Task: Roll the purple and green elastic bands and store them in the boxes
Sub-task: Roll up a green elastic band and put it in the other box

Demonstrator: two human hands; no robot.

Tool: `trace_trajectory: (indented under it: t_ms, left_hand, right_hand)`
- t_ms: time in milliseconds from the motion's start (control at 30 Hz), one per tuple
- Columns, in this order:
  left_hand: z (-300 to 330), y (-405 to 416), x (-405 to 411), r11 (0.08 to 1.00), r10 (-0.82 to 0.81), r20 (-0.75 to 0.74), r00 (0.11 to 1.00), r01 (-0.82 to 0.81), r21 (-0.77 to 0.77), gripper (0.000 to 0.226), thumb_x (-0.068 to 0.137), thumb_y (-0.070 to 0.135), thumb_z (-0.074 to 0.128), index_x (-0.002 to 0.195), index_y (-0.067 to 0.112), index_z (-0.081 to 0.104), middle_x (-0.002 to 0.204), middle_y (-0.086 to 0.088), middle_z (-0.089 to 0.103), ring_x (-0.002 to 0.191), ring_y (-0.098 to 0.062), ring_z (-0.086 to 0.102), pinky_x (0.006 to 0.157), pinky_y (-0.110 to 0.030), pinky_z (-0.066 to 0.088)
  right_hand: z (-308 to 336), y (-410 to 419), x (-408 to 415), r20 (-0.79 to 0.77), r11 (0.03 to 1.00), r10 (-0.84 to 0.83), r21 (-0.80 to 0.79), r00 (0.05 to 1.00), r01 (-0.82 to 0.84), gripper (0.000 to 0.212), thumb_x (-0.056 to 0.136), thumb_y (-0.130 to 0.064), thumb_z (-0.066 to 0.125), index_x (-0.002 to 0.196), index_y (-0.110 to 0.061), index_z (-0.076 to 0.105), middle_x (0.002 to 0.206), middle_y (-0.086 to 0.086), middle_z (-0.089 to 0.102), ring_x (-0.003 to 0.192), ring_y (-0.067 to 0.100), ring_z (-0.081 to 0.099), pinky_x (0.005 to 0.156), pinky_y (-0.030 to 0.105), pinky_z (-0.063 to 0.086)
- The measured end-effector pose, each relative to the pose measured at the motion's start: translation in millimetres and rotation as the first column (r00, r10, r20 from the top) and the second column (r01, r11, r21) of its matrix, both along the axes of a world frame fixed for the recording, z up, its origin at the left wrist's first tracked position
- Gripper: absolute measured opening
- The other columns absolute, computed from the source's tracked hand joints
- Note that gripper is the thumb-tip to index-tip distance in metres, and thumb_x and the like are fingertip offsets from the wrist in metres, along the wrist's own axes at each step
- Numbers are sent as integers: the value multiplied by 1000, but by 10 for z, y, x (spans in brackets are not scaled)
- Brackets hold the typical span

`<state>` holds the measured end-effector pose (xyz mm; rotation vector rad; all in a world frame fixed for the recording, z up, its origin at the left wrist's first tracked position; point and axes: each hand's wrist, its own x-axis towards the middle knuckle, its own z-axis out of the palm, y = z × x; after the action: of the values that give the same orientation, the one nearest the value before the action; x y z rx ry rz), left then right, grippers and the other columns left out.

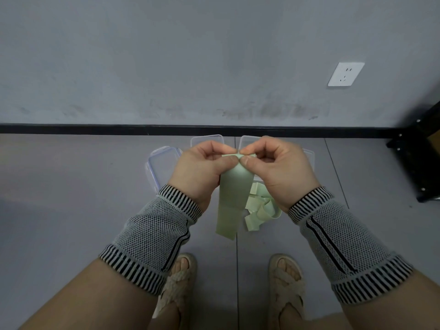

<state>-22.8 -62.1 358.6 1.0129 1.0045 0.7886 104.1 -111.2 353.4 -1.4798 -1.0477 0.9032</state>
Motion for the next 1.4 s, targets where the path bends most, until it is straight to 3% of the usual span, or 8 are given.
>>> trace_trajectory:
  t_ms: [67,167,367,500,633,867,1100,1400]
  left_hand:
    - [10,3,-15,1000,-3,1,1000,3,13,18,80,-9,60,74,7,59,76,-13,62,69,-24,58,71,-36,48]
    - [15,11,-25,999,-3,-1,1000,3,33,20,81,-10,59,73,8,58,74,-12,62,68,-23,58,71,-36,49]
    - [15,25,-40,999,-3,3,1000,3,50,19,81,-11,59,75,7,59,74,-12,62,72,-24,59,74,-37,51]
    - [34,22,-23,1000,-11,30,999,11,27,28,77,-19,55,70,8,59,76,-8,66,74,-22,61,75,-34,52]
    - [39,21,-20,1000,-17,42,999,17,-3,26,79,-17,55,74,8,60,76,-6,68,73,-20,62,75,-33,52]
    - [55,12,-33,996,-45,-24,999,44,-74,17,84,-6,59,99,-3,63,75,-9,66,64,-16,63,63,-25,56]
    - [68,18,-54,997,-45,31,998,47,-57,5,83,-2,61,85,2,63,68,-6,66,63,-16,61,62,-25,54]
    - [47,56,-103,996,-13,-34,999,16,83,15,82,-6,61,80,9,63,76,-12,62,70,-21,59,67,-30,51]
  right_hand:
    - [-13,-6,10,-94,999,48,-5,994,-49,19,79,0,69,80,-19,68,82,11,69,79,23,65,82,40,56]
    - [-24,-15,31,-120,997,73,-13,990,-75,17,76,-13,73,87,-26,70,95,18,69,92,34,66,85,44,56]
    - [18,-24,48,15,998,54,-12,998,-54,7,85,-13,67,82,-17,72,72,1,72,65,10,67,60,24,54]
    - [22,-29,50,-24,999,39,17,999,-39,15,81,-5,70,78,-20,70,76,9,72,75,29,69,72,40,59]
    - [24,-24,39,-84,999,40,21,996,-39,20,79,1,70,75,-19,68,73,5,68,73,24,64,79,48,57]
    - [9,-10,33,-84,1000,7,26,996,-5,23,78,3,69,73,-19,67,64,-5,61,68,15,58,76,39,55]
    - [15,-4,27,-61,998,-5,55,998,8,23,78,5,69,74,-18,66,70,2,62,70,17,59,75,38,55]
    - [2,-29,116,-184,994,100,-33,978,-108,27,81,-3,68,101,-21,67,82,2,71,79,18,68,79,33,56]
